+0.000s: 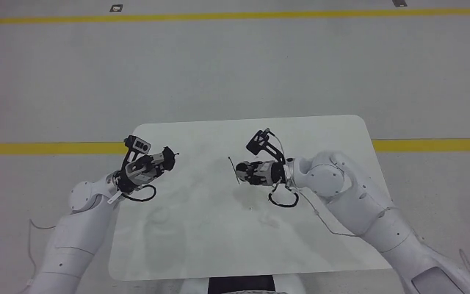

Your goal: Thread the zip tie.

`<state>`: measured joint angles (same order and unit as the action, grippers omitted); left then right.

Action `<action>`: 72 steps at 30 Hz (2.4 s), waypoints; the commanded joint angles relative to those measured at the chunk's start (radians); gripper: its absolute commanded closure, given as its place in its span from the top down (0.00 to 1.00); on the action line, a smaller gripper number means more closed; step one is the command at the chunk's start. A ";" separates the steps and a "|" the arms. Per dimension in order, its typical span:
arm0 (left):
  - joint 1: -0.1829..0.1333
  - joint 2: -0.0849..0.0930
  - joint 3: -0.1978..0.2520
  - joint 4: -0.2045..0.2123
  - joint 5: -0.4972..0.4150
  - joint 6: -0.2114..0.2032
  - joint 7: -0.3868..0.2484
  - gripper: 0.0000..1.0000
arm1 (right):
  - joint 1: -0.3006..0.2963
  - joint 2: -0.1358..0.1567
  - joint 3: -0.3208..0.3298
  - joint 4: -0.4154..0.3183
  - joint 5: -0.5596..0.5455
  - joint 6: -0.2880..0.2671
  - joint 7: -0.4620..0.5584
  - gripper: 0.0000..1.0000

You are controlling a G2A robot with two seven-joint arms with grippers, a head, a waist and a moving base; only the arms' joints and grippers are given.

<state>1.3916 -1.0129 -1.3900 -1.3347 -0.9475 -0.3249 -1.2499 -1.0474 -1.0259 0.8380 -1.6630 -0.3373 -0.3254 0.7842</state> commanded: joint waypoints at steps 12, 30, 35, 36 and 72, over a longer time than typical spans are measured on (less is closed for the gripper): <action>0.034 -0.057 0.022 -0.042 0.144 -0.015 0.147 0.00 | -0.011 -0.043 -0.023 -0.090 -0.001 0.139 -0.275 0.00; 0.028 -0.154 0.010 -0.034 0.191 -0.015 0.167 0.00 | -0.001 -0.094 -0.088 -0.090 -0.029 0.218 -0.395 0.00; 0.030 -0.155 0.014 -0.038 0.195 -0.010 0.185 0.00 | -0.010 -0.095 -0.086 -0.092 -0.035 0.222 -0.408 0.00; 0.033 -0.155 0.019 -0.044 0.199 -0.008 0.198 0.00 | -0.015 -0.096 -0.085 -0.095 -0.041 0.226 -0.414 0.00; 0.046 -0.155 0.033 -0.062 0.239 -0.015 0.257 0.00 | -0.053 -0.155 -0.082 -0.081 -0.161 0.295 -0.505 0.00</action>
<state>1.4378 -1.1677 -1.3569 -1.3962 -0.7085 -0.3400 -0.9927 -1.1000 -1.1793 0.7558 -1.7445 -0.4973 -0.0304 0.2791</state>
